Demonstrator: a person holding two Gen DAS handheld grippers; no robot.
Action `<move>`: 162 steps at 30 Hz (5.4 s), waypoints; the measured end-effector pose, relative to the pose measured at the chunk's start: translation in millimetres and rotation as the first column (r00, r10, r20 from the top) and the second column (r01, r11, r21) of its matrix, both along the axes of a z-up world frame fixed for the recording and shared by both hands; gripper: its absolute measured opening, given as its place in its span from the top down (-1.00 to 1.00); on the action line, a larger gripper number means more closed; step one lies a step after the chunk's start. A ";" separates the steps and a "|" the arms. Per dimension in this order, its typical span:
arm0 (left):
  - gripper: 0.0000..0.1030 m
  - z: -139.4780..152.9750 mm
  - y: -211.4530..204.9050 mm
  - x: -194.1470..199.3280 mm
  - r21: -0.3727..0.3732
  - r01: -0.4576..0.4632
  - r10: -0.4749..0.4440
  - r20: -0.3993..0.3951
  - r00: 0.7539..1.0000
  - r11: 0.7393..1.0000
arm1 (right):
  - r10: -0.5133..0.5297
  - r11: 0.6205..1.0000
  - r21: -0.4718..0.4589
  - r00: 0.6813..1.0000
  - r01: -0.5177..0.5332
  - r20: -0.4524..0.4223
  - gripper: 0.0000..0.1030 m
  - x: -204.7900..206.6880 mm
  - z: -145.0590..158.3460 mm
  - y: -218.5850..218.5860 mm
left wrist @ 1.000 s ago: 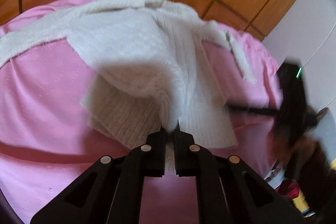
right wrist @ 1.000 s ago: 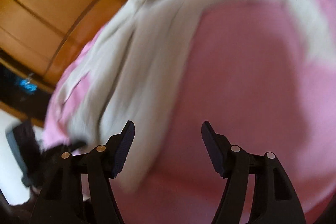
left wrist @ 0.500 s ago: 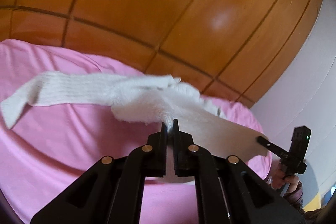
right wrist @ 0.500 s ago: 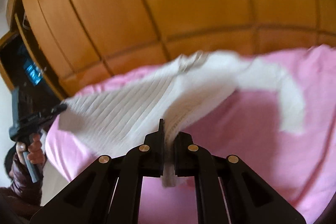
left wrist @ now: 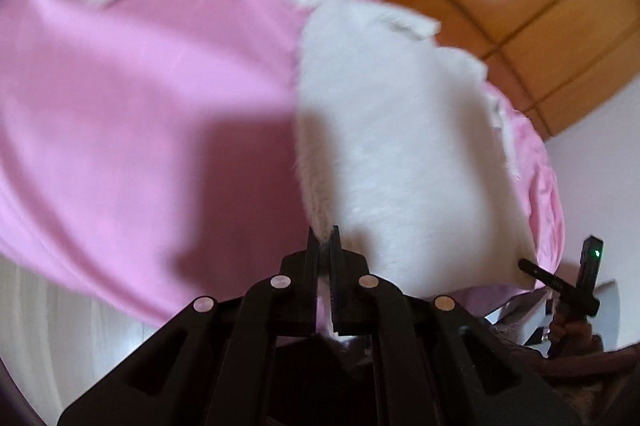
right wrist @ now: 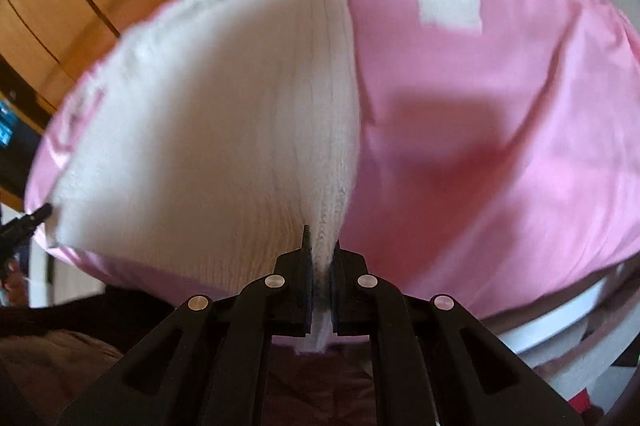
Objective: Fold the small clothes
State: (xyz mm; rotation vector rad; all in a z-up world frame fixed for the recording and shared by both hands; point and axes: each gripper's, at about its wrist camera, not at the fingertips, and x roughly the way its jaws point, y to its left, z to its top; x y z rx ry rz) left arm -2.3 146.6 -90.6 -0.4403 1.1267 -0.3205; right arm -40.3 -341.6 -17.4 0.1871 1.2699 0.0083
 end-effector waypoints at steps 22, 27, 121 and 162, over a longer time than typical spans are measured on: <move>-0.50 28.1 144.0 159.1 0.350 -0.546 0.470 0.283 0.836 0.761 | 0.258 0.956 0.101 0.953 -0.276 0.161 -0.19 129.8 -17.6 191.8; -0.69 14.2 167.2 199.6 0.293 -0.594 0.561 0.197 0.804 0.749 | 0.323 0.939 0.073 0.933 -0.337 0.157 -0.19 138.2 -29.6 214.8; 0.09 53.2 -39.9 60.0 0.137 0.104 -0.131 0.202 0.971 0.985 | -0.110 0.895 -0.412 0.979 0.173 0.173 0.03 186.6 -34.1 -104.0; -0.04 20.6 -162.7 108.1 0.208 0.360 -0.386 0.102 0.917 0.910 | -0.474 0.861 0.317 0.854 0.397 0.215 -0.15 121.9 -0.1 -195.6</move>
